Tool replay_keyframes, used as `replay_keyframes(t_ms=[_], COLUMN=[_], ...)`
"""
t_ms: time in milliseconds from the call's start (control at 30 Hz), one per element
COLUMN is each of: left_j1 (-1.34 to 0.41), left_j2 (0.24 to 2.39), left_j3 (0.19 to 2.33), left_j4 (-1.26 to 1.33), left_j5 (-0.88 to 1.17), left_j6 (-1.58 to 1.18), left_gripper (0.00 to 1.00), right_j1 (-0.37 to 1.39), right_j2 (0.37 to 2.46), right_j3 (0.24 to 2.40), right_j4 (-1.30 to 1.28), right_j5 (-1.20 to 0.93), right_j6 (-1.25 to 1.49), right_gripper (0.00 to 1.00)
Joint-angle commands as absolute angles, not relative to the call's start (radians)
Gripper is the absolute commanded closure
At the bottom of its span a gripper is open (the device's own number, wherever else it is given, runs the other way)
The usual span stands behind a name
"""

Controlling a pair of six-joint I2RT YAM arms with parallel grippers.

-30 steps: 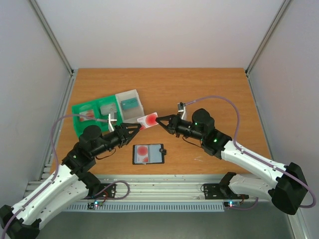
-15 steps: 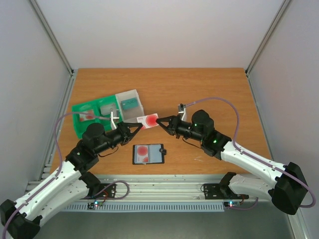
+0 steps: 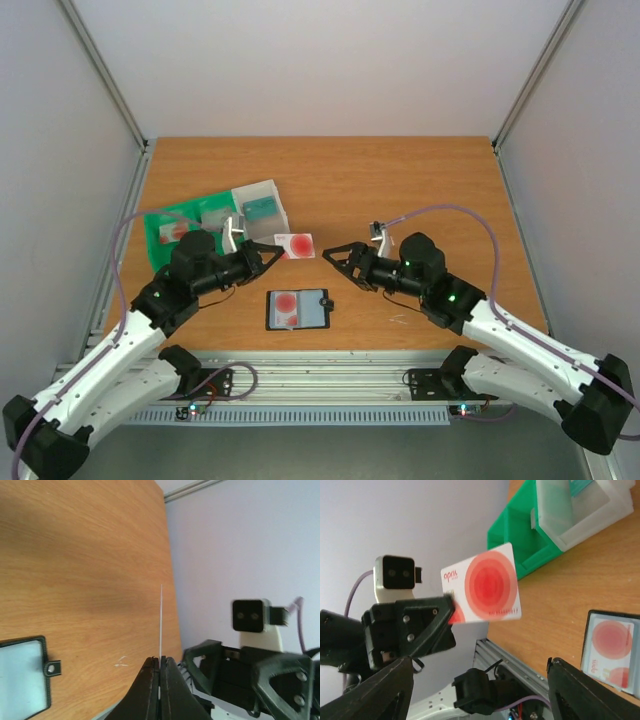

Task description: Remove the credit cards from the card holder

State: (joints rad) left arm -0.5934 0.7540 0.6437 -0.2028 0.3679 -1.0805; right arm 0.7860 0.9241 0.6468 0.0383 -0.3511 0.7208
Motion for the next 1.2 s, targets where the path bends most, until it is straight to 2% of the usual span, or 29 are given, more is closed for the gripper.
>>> replay_keyframes(t_ms=[0,67,133,633,767,933,1167], left_j1=[-0.51,-0.464,-0.423,-0.07,0.006,0.096,0.222], left_j2=[0.782,0.8,0.825,1.036,1.075,1.089,1.214], left_j3=[0.708,0.736,0.779,0.934,0.966,0.975,1.103], left_j4=[-0.307,-0.359,-0.437,-0.703,-0.768,-0.746,-0.857], left_j5=[0.444,0.472,0.492,0.601,0.504,0.494,0.492], left_j6=[-0.938,-0.883,-0.831,-0.489,-0.434,-0.333,-0.22], left_gripper=[1.0,1.0,1.0,1.0,1.0,1.0,1.0], right_j1=[0.792,0.792,0.792,0.792,0.792,0.792,0.791], right_j2=[0.841,0.816,0.801,0.766,0.757,0.749,0.725], right_j3=[0.668,0.68,0.693,0.672,0.669,0.696,0.701], right_j4=[-0.124,-0.166,-0.203,-0.297,-0.321,-0.376,-0.4], right_j5=[-0.317,-0.311,-0.309,-0.331,-0.34,-0.328,-0.306], right_j6=[0.613,0.584,0.563,0.509,0.502,0.47,0.46], right_gripper=[0.17,0.05,0.01,0.02,0.02,0.01,0.02])
